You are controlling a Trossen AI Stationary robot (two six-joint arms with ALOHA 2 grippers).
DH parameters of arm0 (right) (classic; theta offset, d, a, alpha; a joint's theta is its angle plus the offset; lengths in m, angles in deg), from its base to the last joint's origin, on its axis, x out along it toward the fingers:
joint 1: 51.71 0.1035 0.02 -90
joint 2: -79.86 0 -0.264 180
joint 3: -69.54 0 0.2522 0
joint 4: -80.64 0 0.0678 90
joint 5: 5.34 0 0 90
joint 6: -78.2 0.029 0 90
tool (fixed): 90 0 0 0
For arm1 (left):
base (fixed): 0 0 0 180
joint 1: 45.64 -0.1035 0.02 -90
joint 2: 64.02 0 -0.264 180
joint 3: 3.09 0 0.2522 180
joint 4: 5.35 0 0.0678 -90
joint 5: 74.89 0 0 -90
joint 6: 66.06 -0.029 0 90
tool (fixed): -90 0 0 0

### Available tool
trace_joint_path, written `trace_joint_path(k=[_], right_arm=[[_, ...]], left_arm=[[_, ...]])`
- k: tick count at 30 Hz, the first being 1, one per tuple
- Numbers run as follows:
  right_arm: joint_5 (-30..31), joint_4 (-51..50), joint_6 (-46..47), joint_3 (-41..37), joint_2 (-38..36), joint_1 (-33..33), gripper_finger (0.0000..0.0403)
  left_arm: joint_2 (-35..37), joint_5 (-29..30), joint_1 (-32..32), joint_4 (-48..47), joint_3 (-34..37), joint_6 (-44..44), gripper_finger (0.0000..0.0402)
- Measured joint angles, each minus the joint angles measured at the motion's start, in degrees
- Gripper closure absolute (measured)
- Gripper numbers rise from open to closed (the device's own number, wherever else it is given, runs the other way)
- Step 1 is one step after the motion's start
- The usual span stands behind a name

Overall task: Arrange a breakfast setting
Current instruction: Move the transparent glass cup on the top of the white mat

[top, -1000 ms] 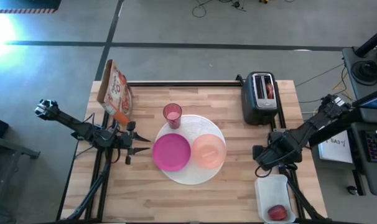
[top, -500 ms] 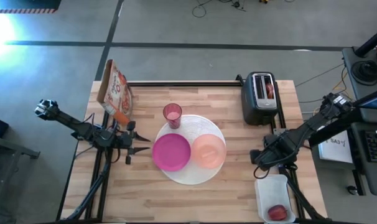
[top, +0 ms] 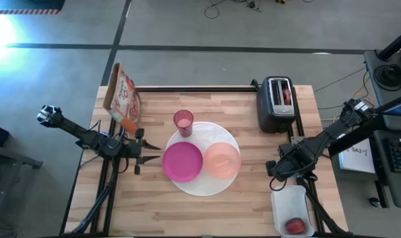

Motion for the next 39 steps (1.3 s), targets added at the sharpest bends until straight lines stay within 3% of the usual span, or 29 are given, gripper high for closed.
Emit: trace_joint_path(k=[4, 18, 24, 39], right_arm=[[0.0, 0.02, -0.3, 0.0, 0.0, 0.0, 0.0392], [0.28, 1.65, -5.8, 3.21, 0.02, -0.52, 0.0393], [0.74, 1.66, -8.23, 4.95, 1.29, -3.64, 0.0394], [1.36, 1.23, -34.88, 12.18, 12.46, -18.88, 0.0394]], left_arm=[[0.01, 0.0, -0.02, -0.02, 0.0, 0.0, 0.028], [-0.29, -0.02, 0.0, 1.71, 0.0, -0.05, 0.028], [-1.93, -0.02, -0.01, 3.3, 0.0, -0.57, 0.028], [-2.89, -0.17, -0.01, 4.57, 0.0, -0.46, 0.028]])
